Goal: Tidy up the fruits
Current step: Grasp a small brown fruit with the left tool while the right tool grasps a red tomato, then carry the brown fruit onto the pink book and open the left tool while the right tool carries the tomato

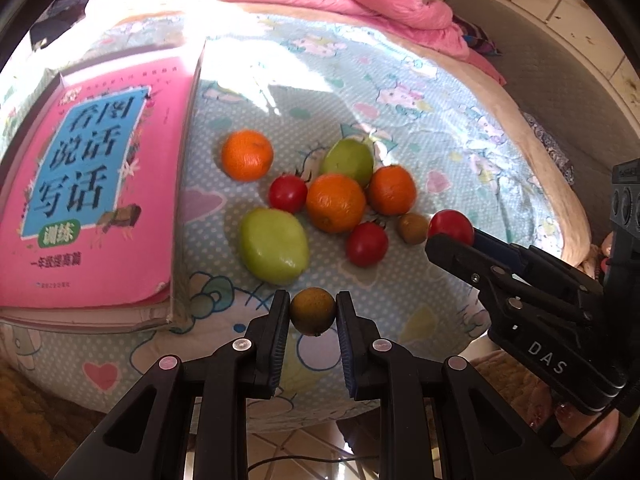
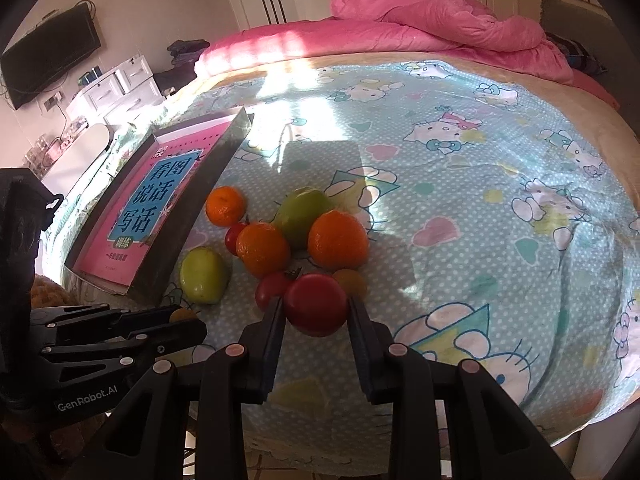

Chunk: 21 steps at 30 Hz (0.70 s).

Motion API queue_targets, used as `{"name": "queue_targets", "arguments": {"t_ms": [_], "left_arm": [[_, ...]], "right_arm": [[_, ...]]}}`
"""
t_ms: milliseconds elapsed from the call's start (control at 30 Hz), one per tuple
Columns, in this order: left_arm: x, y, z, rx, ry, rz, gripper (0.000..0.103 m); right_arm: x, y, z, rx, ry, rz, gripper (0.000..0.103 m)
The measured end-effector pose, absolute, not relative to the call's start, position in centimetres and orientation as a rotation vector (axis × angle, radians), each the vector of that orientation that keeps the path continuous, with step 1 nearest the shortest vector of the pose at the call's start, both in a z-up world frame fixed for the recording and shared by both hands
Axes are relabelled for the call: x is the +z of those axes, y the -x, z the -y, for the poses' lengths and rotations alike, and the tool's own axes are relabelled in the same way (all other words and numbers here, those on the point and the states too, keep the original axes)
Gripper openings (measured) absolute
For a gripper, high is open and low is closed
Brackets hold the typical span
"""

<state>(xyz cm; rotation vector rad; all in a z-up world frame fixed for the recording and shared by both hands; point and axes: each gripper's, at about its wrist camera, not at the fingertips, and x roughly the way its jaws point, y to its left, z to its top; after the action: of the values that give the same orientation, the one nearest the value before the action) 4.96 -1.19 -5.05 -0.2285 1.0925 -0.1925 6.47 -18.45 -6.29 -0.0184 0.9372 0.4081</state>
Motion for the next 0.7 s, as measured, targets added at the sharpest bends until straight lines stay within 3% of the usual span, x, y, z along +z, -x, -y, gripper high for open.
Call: {"name": "queue_targets", "arguments": {"t_ms": [700], "left_arm": [[-1.7, -4.3, -3.4, -0.1, 0.264, -1.012, 0.024]], "right_arm": [[-2.6, -5.8, 14.8, 0.511, 0.041, -0.82, 0.033]]}}
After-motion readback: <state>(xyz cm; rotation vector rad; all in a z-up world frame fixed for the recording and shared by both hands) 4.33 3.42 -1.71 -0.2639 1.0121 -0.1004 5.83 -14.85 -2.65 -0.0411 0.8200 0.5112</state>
